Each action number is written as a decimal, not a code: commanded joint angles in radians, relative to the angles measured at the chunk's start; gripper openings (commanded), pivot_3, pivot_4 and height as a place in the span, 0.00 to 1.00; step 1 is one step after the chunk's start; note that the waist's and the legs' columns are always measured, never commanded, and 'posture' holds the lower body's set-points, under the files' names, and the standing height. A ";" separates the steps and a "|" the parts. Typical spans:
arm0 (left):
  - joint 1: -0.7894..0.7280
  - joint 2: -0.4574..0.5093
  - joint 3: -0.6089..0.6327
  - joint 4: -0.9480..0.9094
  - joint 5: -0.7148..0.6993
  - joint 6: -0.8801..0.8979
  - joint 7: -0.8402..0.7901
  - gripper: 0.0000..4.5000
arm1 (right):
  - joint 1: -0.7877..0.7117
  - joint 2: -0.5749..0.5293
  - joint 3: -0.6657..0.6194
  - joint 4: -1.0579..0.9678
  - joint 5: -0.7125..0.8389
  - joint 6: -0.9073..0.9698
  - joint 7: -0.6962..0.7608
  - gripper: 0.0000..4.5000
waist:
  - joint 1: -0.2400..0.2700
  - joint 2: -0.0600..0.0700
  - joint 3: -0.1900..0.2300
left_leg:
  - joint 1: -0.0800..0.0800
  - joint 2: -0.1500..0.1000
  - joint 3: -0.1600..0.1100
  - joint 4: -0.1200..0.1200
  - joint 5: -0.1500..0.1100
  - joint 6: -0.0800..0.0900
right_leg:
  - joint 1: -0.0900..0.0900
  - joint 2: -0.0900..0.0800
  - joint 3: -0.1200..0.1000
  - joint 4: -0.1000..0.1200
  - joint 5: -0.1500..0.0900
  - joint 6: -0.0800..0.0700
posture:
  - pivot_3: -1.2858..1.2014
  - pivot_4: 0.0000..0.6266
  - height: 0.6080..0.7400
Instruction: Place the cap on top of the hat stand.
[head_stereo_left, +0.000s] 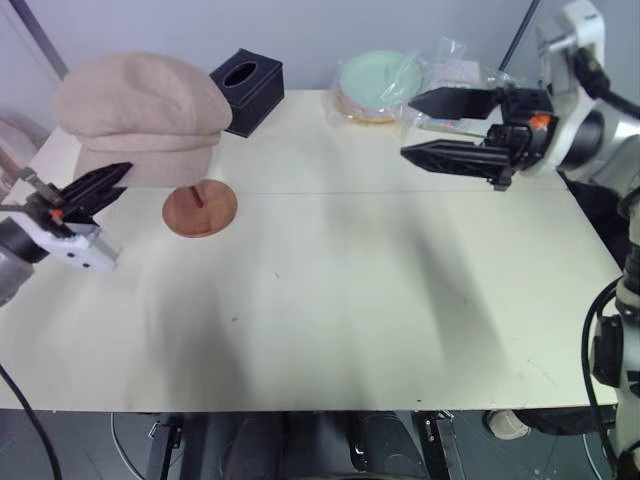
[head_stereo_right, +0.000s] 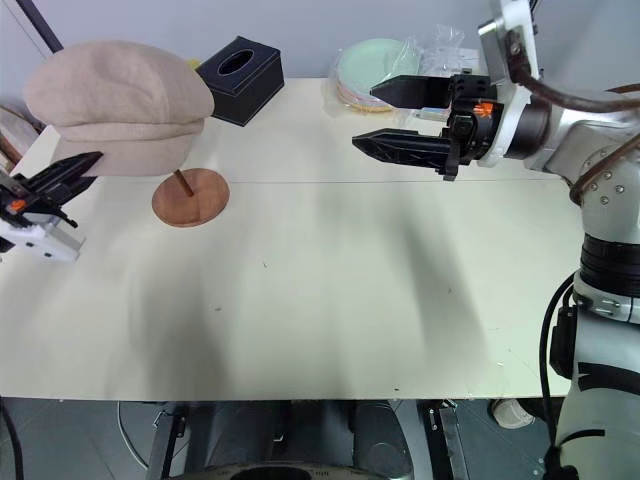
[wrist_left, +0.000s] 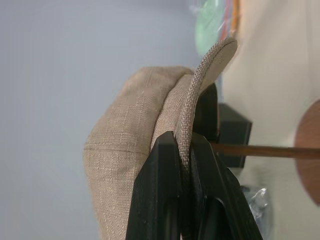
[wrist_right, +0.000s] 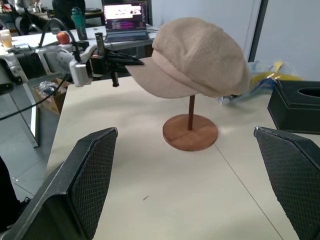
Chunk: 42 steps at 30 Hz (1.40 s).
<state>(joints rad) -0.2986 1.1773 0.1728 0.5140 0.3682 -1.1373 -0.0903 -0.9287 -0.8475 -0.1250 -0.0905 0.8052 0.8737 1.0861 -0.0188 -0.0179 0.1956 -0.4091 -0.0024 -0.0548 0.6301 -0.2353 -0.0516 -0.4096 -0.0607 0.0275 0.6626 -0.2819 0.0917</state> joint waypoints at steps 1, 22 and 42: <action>0.005 0.026 0.031 0.032 -0.004 -0.062 0.007 0.01 | -0.011 -0.020 -0.009 -0.003 -0.014 -0.026 0.024 1.00 | 0.000 0.000 0.000 | 0.000 0.000 0.000 0.000 0.000 0.000 | 0.000 0.000 0.000 0.000 0.000 0.000 | 0.52 0.24 1.00; -0.030 0.032 0.009 0.124 0.050 -0.135 0.034 0.70 | -0.044 0.012 0.042 0.060 -0.094 -0.068 0.070 1.00 | -0.001 0.000 0.000 | 0.000 -0.001 0.000 0.000 0.000 0.000 | 0.000 0.001 -0.001 0.001 0.000 0.000 | 0.52 0.24 1.00; 0.739 -0.290 0.769 -0.913 -1.209 1.416 -0.234 0.99 | -0.115 0.062 0.105 0.271 -0.214 -0.195 0.160 1.00 | -0.003 -0.001 0.000 | 0.001 0.003 -0.002 0.001 0.000 0.000 | 0.001 0.001 -0.001 0.001 0.000 0.000 | 0.52 0.24 1.00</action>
<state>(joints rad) 0.3956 0.8958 0.7903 -0.2953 -0.4858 0.0303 -0.3086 -1.0029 -0.7833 -0.0061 0.1569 0.6040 0.7089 1.2288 -0.0216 -0.0187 0.1958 -0.4080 0.0004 -0.0572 0.6311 -0.2354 -0.0516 -0.4086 -0.0605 0.0268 0.6630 -0.2821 0.0915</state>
